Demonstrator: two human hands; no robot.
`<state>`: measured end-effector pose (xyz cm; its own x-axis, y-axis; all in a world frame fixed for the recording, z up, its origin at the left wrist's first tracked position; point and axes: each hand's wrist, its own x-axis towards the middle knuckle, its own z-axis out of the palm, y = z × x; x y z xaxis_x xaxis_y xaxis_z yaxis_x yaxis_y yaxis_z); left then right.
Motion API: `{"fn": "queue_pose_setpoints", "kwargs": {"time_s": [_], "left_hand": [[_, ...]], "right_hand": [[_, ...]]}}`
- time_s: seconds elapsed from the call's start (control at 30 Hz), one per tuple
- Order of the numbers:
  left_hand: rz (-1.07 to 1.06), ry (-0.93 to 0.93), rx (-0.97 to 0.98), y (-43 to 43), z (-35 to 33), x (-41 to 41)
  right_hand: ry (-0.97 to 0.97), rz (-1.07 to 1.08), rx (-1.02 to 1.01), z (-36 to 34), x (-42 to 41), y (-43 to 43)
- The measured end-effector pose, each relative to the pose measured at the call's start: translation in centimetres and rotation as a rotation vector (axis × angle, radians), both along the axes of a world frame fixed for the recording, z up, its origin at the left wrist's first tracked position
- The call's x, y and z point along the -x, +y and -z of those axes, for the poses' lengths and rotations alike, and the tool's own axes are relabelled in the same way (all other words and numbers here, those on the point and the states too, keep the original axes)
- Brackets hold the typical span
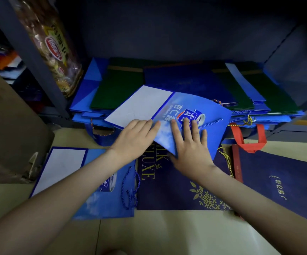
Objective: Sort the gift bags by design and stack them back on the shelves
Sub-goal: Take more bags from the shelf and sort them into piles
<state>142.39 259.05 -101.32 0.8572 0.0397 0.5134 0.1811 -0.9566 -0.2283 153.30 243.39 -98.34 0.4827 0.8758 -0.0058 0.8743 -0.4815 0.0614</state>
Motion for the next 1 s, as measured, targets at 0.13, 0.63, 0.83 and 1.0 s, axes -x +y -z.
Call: {"fn": "queue_pose_setpoints", "kwargs": {"time_s": [0.13, 0.63, 0.83, 1.0], "left_hand": [[0.052, -0.113, 0.009, -0.3, -3.4, 3.3], [-0.215, 0.497, -0.017, -3.5, 9.7, 23.4], [-0.258, 0.743, 0.137, 0.1, 10.6, 24.5], [-0.219, 0.843, 0.269, 1.0, 12.4, 24.9]], "right_hand": [[-0.115, -0.241, -0.319, -0.4, 0.6, -0.3], [0.017, -0.912, 0.067, 9.9, 12.1, -1.1], [0.251, -0.830, 0.491, 11.4, 10.5, 2.8], [0.252, -0.825, 0.555, 11.4, 8.0, 2.2]]}}
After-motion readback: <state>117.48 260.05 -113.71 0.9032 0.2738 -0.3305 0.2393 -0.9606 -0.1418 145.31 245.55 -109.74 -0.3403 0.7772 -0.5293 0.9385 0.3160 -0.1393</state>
